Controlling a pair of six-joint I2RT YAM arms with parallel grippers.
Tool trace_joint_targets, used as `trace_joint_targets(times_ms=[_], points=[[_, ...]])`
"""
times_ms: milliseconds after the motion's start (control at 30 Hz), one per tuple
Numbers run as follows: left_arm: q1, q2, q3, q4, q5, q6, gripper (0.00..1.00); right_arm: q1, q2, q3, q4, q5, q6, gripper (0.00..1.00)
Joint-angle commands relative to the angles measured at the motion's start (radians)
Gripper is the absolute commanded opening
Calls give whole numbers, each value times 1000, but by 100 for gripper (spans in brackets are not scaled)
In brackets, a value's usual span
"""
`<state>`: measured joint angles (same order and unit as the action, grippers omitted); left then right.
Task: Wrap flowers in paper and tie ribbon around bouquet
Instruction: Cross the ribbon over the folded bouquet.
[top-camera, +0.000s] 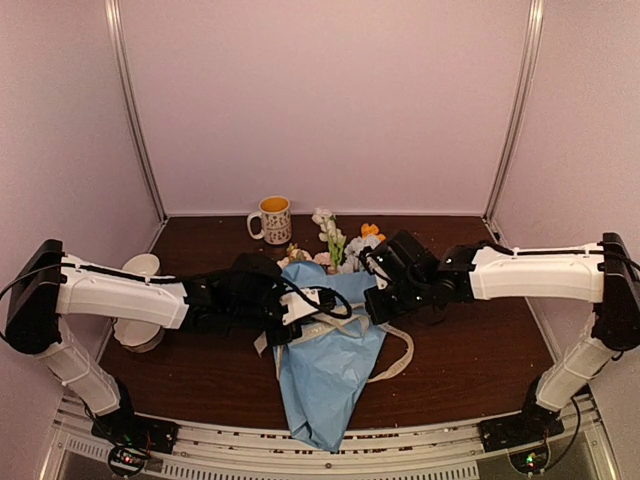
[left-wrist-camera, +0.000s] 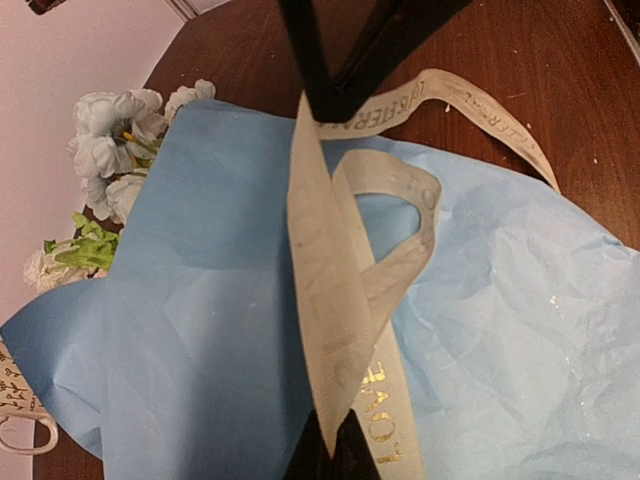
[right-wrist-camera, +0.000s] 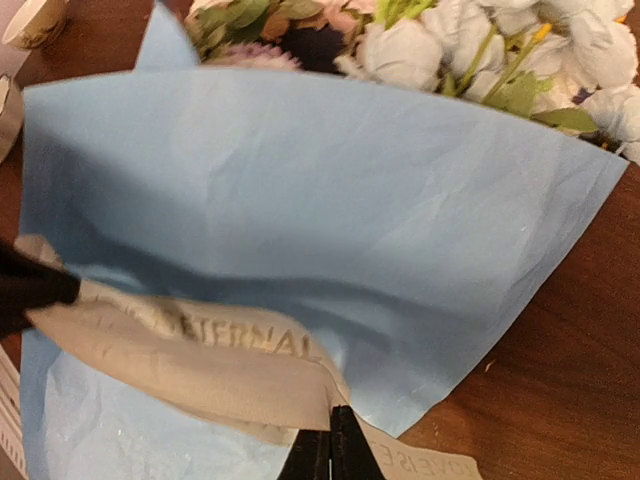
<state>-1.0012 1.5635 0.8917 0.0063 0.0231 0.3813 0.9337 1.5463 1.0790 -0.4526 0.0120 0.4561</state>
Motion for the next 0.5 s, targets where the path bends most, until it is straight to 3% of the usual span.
trace_joint_targets(times_ms=[0, 200, 333, 467], points=[[7, 9, -2, 38, -4, -29, 0, -68, 96, 95, -90, 155, 69, 6], [7, 24, -2, 34, -18, -49, 0, -94, 88, 103, -93, 132, 148, 45], [7, 36, -8, 40, -18, -60, 0, -83, -38, -10, -19, 41, 199, 50], [7, 40, -17, 53, -15, -67, 0, -48, -152, -131, 84, -17, 242, 44]])
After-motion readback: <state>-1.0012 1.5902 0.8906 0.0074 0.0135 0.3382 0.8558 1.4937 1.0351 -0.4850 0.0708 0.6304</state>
